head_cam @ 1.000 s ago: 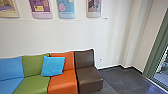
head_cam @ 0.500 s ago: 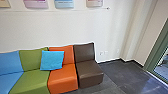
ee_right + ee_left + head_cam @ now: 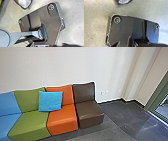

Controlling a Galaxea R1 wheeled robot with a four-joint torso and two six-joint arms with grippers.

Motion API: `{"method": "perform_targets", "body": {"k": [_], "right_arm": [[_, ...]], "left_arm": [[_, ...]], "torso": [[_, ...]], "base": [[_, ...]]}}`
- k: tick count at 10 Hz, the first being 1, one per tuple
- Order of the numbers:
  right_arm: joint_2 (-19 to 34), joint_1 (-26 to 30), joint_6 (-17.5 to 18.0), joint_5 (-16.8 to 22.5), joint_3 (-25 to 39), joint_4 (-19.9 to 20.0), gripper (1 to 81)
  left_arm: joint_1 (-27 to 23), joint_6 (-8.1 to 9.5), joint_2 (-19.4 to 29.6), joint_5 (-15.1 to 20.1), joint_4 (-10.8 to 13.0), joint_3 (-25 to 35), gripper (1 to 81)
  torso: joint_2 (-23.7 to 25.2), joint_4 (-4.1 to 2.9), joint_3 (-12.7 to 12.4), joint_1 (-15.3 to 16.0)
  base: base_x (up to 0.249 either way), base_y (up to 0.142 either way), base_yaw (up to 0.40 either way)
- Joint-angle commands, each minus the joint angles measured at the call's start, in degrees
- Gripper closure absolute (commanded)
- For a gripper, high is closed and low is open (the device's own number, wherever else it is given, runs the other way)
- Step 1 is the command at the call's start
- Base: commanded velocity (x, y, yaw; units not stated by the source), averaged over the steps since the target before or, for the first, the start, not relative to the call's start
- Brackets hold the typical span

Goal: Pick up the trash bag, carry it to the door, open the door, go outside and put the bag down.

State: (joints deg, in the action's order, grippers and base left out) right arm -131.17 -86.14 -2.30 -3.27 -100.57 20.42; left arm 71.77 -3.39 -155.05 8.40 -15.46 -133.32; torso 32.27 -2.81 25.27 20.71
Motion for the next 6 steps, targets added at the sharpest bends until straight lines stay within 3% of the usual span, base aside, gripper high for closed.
{"method": "perform_targets", "body": {"k": [1, 2, 6], "right_arm": [[5.63, 2.24, 0.02, 4.23, 4.61, 1.29, 1.0], [6.95, 2.68, 0.02, 4.23, 5.84, 1.29, 1.0], [11.43, 4.17, 0.19, 4.23, 10.06, 2.34, 1.0]], "left_arm": [[-5.88, -0.13, 2.29, 6.37, -2.38, 0.07, 1.0], [-7.38, -0.04, 2.37, 7.51, -2.47, -0.02, 1.0], [-11.68, -0.04, 2.46, 9.18, -4.49, -0.1, 1.0]], "torso": [[5.62, 0.0, 3.08, 3.63], [7.35, 0.0, 1.53, 4.76], [14.21, 0.0, 2.89, 9.16]], "base": [[0.0, 0.0, 0.0], [0.0, 0.0, 0.0], [0.0, 0.0, 0.0]]}}
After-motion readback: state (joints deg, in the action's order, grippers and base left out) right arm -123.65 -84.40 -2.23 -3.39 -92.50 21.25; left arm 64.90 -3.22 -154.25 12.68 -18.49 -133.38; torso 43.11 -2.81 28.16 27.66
